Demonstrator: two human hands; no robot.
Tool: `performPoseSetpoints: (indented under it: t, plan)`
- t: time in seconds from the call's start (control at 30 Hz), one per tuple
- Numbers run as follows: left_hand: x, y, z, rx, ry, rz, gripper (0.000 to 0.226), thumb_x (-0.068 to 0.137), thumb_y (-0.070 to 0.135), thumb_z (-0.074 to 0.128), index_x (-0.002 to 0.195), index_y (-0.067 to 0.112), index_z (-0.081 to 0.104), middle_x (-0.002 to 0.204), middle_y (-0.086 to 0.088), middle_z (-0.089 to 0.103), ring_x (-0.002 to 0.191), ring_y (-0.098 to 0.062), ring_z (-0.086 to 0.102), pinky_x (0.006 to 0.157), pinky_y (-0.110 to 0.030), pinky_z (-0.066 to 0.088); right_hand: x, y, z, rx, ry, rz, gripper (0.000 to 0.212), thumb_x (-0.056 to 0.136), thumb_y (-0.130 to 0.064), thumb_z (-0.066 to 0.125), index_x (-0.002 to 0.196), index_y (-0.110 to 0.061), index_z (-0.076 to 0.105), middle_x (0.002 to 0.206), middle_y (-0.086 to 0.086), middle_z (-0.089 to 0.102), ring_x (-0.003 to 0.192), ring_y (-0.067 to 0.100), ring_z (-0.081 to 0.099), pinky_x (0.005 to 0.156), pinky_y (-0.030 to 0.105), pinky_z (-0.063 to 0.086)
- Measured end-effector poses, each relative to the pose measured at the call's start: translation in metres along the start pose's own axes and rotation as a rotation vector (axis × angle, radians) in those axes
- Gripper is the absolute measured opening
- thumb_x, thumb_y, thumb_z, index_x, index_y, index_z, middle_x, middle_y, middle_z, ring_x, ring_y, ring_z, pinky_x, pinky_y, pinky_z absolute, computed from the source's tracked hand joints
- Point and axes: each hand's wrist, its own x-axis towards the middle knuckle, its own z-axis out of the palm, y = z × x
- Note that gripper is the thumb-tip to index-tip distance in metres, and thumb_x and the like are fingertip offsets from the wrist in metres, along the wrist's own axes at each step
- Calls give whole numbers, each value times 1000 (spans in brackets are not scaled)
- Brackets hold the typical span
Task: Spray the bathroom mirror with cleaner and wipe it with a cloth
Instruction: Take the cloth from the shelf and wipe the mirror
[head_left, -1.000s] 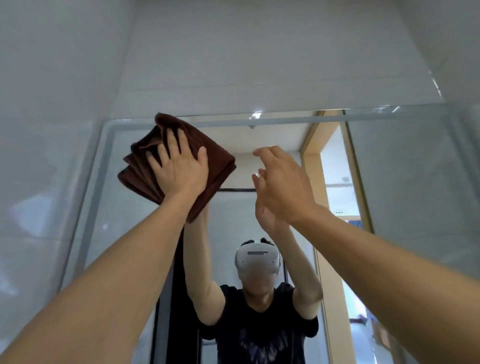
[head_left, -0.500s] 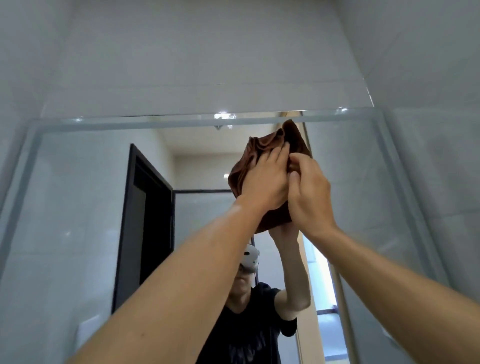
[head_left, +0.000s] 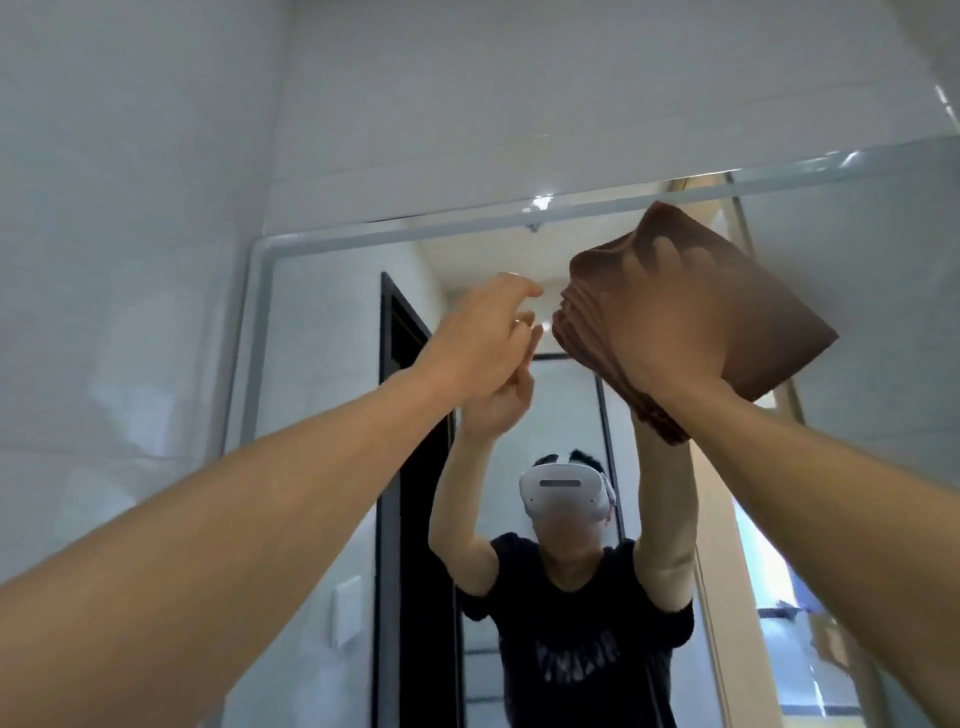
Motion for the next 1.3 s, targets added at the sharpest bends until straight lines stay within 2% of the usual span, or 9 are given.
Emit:
performPoseSetpoints:
  t: [0.17, 0.37, 0.47, 0.6, 0.7, 0.83, 1.0, 1.13, 1.3]
  plan:
    - [-36, -43, -44, 113, 228, -145, 36, 93, 9, 45, 125, 14, 59, 126, -1, 57, 115, -19, 53, 94, -40, 48, -11, -86, 9, 91, -47, -171, 61, 98, -58, 27, 145, -25, 48, 157, 7, 38, 147, 32, 27, 120, 58, 13]
    - [-112, -77, -69, 48, 521, -352, 21, 90, 9, 46, 103, 16, 61, 109, 3, 59, 100, -15, 55, 83, -37, 49, -77, -237, 20, 237, -150, -428, 61, 101, -52, 26, 156, -27, 30, 164, 4, 26, 154, 25, 11, 122, 56, 6]
    - [-163, -91, -66, 63, 605, -460, 14, 90, 8, 46, 92, 16, 57, 99, 2, 57, 89, -17, 55, 74, -35, 46, -133, -291, 18, 347, -203, -538, 61, 99, -46, 27, 156, -21, 27, 163, 6, 28, 154, 27, 13, 121, 56, 10]
    - [-208, -106, -55, 78, 650, -561, 13, 90, 6, 45, 85, 15, 53, 90, 1, 52, 80, -20, 51, 66, -31, 37, -164, -301, 27, 421, -297, -573, 61, 100, -40, 37, 157, -21, 26, 168, 6, 10, 155, 25, -6, 120, 52, -16]
    - [-212, -105, -40, 60, 633, -600, 13, 91, 6, 45, 85, 16, 53, 91, 2, 52, 82, -22, 52, 67, -36, 41, -141, -259, 30, 457, -213, -470, 63, 96, -43, 48, 154, -23, 35, 167, 6, 16, 155, 25, 2, 122, 53, -12]
    - [-176, -72, 5, 26, 537, -580, 13, 91, 8, 47, 92, 17, 56, 101, 5, 53, 93, -21, 54, 76, -45, 48, -99, -134, 24, 235, -72, -343, 63, 96, -55, 36, 155, -31, 32, 166, 4, 21, 154, 25, 11, 123, 54, -2]
    - [-102, 18, 77, 4, 408, -370, 27, 92, 16, 50, 117, 19, 60, 126, 2, 57, 113, -20, 52, 95, -41, 45, -85, 55, 12, 43, 11, -35, 61, 98, -58, 30, 152, -31, 35, 163, 5, 27, 153, 24, 17, 123, 57, 9]
    - [-59, 82, 124, 96, 283, -170, 41, 96, 23, 46, 136, 20, 52, 146, -3, 49, 133, -22, 44, 110, -40, 36, -117, 190, -1, 1, 58, 202, 60, 99, -55, 31, 148, -22, 40, 162, 10, 28, 151, 27, 20, 121, 60, 13]
    - [-46, 114, 154, 158, 202, -79, 43, 95, 23, 49, 138, 20, 51, 148, -5, 47, 135, -24, 43, 111, -40, 35, -163, 272, -9, -59, 58, 338, 62, 100, -47, 32, 146, -8, 43, 163, 12, 25, 152, 30, 19, 121, 59, 13]
